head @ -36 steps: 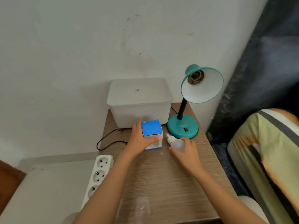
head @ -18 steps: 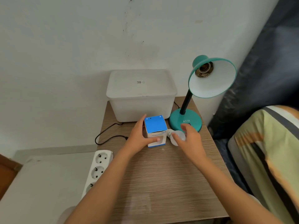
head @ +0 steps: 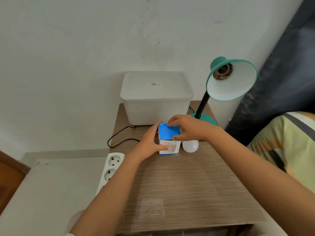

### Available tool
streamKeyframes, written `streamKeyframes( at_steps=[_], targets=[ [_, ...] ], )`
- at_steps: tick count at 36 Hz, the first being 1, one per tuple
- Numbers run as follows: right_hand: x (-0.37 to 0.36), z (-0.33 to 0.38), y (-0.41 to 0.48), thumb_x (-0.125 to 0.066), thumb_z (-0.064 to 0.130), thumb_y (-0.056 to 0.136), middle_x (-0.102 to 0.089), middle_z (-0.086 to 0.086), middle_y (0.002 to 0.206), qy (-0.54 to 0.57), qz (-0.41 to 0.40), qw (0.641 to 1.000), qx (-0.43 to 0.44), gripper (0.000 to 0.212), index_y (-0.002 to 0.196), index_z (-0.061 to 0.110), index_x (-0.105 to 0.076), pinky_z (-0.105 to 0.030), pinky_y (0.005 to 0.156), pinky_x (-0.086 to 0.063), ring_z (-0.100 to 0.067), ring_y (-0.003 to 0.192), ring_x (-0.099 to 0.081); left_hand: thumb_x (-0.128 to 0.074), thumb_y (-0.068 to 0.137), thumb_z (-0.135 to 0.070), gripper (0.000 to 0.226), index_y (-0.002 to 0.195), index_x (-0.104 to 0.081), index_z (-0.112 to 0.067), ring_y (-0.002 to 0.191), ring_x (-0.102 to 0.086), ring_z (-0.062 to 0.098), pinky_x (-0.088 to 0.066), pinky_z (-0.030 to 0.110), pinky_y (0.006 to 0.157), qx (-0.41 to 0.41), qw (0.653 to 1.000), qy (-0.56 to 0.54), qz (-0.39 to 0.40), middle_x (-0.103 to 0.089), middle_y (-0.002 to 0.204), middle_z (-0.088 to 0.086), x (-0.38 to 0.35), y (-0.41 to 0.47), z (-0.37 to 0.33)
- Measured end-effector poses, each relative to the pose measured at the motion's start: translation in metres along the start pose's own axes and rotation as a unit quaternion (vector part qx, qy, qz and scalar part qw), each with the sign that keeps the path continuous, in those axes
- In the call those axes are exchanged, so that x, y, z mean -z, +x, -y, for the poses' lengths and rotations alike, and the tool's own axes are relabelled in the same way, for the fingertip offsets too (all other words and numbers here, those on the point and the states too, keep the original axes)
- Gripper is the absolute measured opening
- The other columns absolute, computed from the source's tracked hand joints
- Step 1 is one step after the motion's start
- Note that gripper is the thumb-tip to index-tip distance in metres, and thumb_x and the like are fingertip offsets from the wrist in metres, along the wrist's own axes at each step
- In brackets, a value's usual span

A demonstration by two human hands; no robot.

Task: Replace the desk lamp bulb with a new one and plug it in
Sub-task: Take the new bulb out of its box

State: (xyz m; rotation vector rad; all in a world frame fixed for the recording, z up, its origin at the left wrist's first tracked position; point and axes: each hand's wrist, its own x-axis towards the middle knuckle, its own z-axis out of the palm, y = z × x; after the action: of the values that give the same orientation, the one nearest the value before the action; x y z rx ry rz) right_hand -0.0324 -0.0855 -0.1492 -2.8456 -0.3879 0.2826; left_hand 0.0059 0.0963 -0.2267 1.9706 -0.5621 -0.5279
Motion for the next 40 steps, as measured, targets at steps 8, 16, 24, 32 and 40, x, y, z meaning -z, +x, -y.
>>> streamKeyframes(
  at_steps=[8,16,24,32,40],
  targets=[
    [-0.003,0.001,-0.002,-0.057,0.031,0.089,-0.039,-0.004,0.149,-0.051,-0.006,0.998,0.028,0.055,0.14,0.015,-0.042,-0.035,0.109,-0.036,-0.02,0.135,-0.038,-0.084,0.068,-0.027,0.112,0.15,-0.009,-0.031,0.137,-0.031,0.012,-0.033,0.035,0.109,-0.005,1.0,0.004,0.01,-0.024,0.155,-0.004,0.001,0.002,0.002],
    [-0.02,0.001,-0.016,-0.05,0.028,0.093,-0.072,-0.007,0.111,0.065,-0.204,0.974,0.068,0.032,0.116,0.013,-0.066,-0.037,0.084,-0.056,-0.019,0.096,-0.069,-0.085,0.064,-0.035,0.119,0.147,-0.001,-0.044,0.133,-0.039,0.009,-0.04,0.042,0.107,-0.008,1.0,-0.018,0.006,-0.033,0.151,-0.008,-0.001,-0.001,0.01],
    [-0.008,0.008,0.015,-0.065,0.021,0.086,-0.069,-0.004,0.086,0.328,-0.327,0.882,-0.09,0.018,0.097,0.009,-0.072,-0.03,0.078,-0.055,-0.017,0.081,-0.064,-0.085,0.067,-0.029,0.117,0.145,0.0,-0.05,0.133,-0.038,0.002,-0.042,0.04,0.106,-0.045,0.997,-0.065,-0.022,-0.033,0.148,-0.02,-0.011,-0.014,0.01],
    [-0.01,0.002,0.015,-0.068,0.02,0.083,-0.071,-0.008,0.086,0.369,-0.353,0.85,-0.13,0.019,0.097,0.008,-0.071,-0.03,0.079,-0.056,-0.02,0.081,-0.067,-0.083,0.067,-0.038,0.115,0.134,0.007,-0.065,0.137,-0.031,0.005,-0.036,0.041,0.111,-0.035,0.998,-0.04,-0.021,-0.024,0.153,-0.016,-0.011,-0.018,0.012],
    [-0.019,0.001,-0.012,-0.07,0.014,0.082,-0.068,0.002,0.083,0.281,-0.387,0.873,-0.096,0.018,0.099,0.007,-0.071,-0.002,0.069,-0.048,0.001,0.074,-0.062,-0.085,0.063,-0.038,0.117,0.133,0.004,-0.067,0.138,-0.031,0.008,-0.039,0.045,0.108,-0.033,0.998,-0.047,-0.038,-0.023,0.155,-0.015,-0.014,-0.016,0.016]
  ],
)
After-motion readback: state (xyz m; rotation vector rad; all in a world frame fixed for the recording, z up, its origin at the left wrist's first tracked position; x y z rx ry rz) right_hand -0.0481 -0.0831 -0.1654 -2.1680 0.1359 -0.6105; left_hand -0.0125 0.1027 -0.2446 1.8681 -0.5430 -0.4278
